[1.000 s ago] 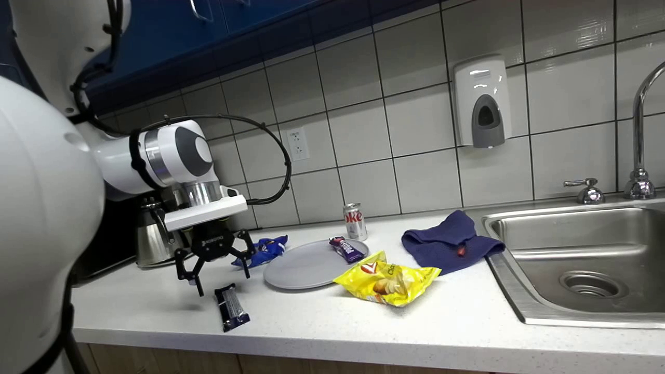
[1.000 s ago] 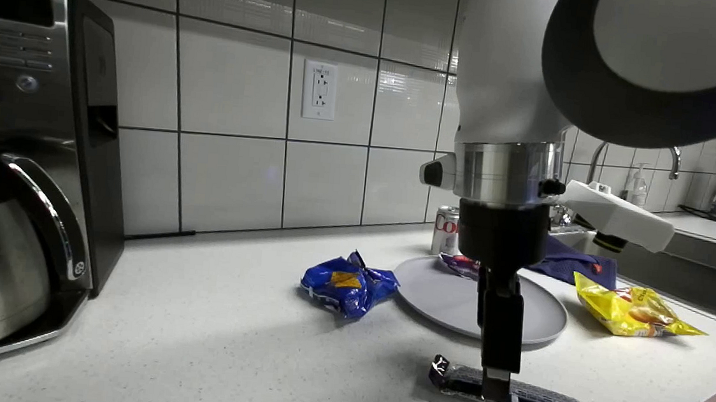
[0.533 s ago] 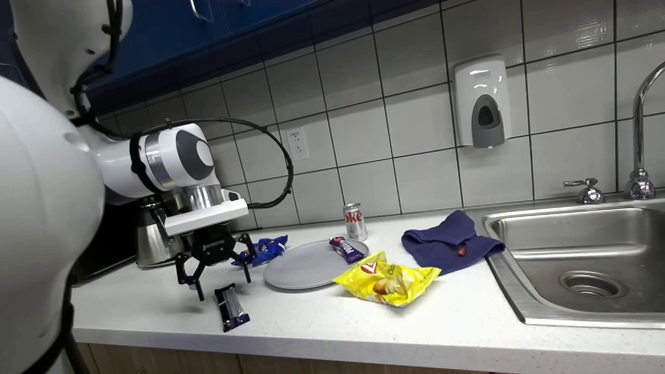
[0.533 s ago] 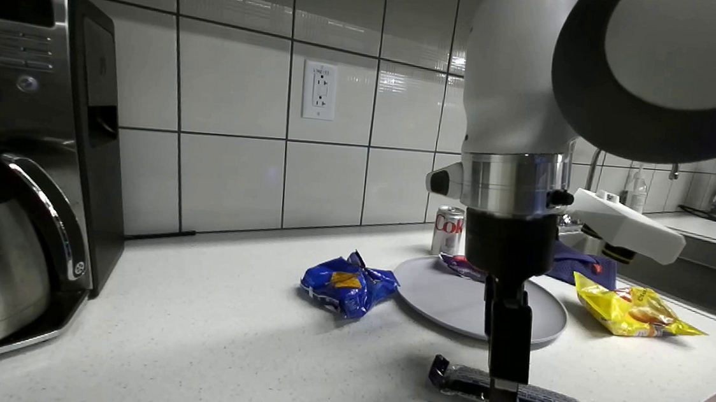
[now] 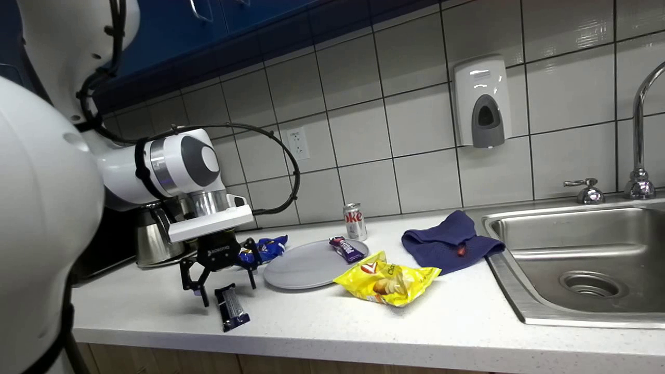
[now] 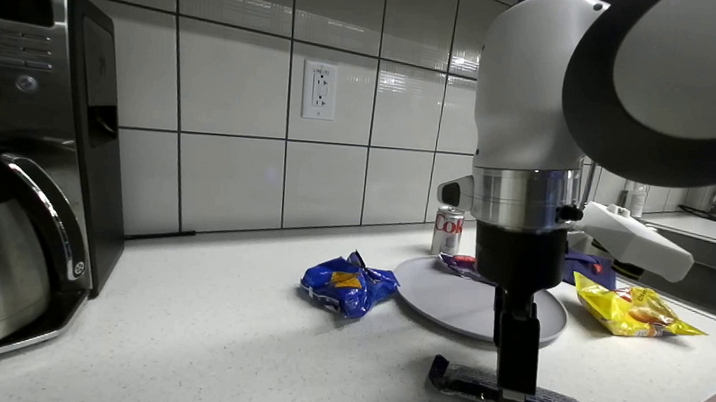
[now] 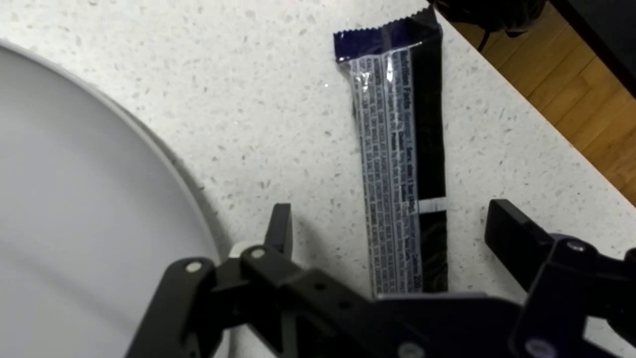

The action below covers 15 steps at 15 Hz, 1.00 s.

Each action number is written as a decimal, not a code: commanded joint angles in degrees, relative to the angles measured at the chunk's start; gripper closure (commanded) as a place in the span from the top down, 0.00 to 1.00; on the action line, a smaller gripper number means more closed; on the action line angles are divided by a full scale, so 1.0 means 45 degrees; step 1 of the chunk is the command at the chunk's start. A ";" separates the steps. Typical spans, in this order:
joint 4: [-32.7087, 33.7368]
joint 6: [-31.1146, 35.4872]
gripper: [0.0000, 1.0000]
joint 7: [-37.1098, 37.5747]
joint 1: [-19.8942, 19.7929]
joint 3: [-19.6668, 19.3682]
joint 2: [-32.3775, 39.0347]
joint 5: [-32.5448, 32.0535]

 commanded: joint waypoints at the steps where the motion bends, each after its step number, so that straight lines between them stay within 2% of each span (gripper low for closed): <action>1: -0.0236 0.0545 1.00 0.0310 -0.0183 -0.0005 0.0052 -0.0106; 4: -0.0235 0.0691 1.00 0.0246 -0.0177 -0.0013 0.0098 -0.0070; 5: -0.0240 0.0717 0.92 0.0268 -0.0175 -0.0019 0.0090 -0.0106; 6: -0.0255 0.0766 0.74 0.0261 -0.0174 -0.0019 0.0067 -0.0120; 10: -0.0248 0.0810 0.40 0.0272 -0.0180 -0.0036 0.0075 -0.0163; 15: -0.0218 0.0545 0.06 0.0078 -0.0161 0.0025 -0.0017 0.0038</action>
